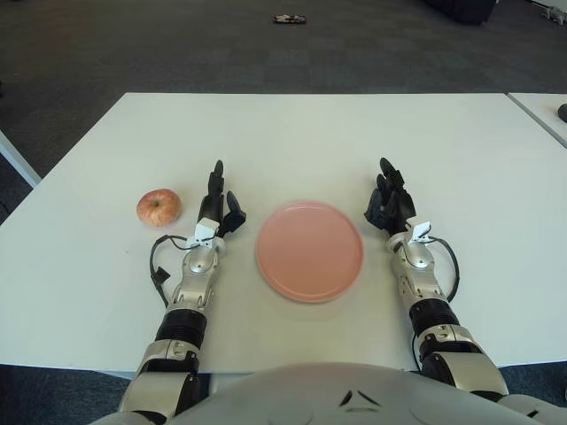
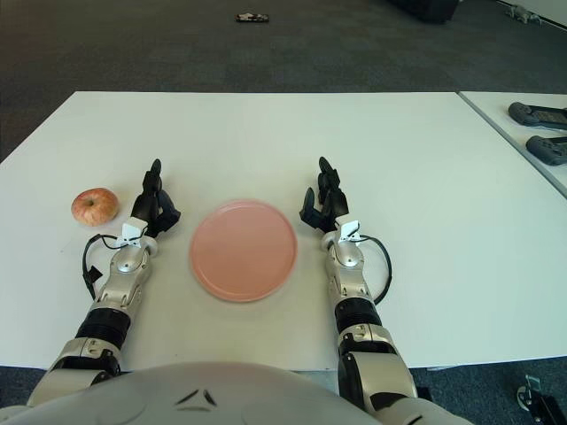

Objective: Put the apple into the plate.

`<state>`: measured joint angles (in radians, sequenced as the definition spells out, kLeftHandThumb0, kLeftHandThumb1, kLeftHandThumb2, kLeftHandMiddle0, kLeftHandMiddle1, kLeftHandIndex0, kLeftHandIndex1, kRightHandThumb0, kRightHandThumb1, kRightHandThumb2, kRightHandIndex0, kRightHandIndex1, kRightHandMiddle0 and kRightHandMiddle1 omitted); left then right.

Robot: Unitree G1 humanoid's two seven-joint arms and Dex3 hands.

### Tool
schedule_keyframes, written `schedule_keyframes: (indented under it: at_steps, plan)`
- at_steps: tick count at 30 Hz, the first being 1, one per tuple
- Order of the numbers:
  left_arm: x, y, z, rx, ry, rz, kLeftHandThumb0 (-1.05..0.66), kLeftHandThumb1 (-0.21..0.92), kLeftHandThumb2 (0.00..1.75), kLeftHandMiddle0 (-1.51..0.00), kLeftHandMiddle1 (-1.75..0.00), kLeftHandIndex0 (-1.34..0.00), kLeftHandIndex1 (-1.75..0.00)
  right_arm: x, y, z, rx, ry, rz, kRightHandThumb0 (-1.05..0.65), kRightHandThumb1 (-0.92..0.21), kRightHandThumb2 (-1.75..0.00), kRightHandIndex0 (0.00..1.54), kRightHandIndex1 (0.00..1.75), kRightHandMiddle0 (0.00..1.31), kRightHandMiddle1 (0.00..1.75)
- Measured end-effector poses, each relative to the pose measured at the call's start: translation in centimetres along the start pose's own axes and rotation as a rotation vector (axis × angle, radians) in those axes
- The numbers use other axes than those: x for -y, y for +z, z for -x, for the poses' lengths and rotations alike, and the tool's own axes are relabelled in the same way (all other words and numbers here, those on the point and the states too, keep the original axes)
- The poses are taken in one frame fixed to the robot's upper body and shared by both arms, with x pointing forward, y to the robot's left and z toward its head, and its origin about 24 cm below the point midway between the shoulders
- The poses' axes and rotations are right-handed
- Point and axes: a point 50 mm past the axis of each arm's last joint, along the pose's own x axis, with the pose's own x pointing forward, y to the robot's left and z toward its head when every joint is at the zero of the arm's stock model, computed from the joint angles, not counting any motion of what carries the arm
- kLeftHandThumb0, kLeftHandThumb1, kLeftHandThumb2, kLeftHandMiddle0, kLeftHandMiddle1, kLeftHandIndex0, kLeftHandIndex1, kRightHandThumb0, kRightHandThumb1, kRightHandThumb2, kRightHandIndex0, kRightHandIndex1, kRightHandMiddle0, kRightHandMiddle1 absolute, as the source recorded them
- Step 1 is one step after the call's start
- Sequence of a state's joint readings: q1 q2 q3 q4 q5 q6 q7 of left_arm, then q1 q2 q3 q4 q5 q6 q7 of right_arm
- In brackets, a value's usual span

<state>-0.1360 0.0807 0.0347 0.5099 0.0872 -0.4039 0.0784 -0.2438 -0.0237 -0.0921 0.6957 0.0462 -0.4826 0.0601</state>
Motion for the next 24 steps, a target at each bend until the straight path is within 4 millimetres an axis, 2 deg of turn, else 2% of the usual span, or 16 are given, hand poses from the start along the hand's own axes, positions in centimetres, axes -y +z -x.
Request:
schedule_keyframes:
  at_steps: [12, 24]
  plan:
    - [0.0, 0.0, 0.0, 0.0, 0.0, 0.0, -0.96, 0.92, 1.2, 0.0, 0.0, 0.0, 0.0, -0.03, 0.0, 0.02, -0.002, 0.003, -0.001, -0.36, -0.62, -1.24, 0.12, 0.0, 0.0, 0.2]
    - [-0.01, 0.0, 0.0, 0.0, 0.001, 0.001, -0.95, 0.92, 1.2, 0.0, 0.0, 0.0, 0.0, -0.03, 0.0, 0.03, -0.003, 0.003, -0.003, -0.35, -0.61, -1.25, 0.12, 0.0, 0.0, 0.19]
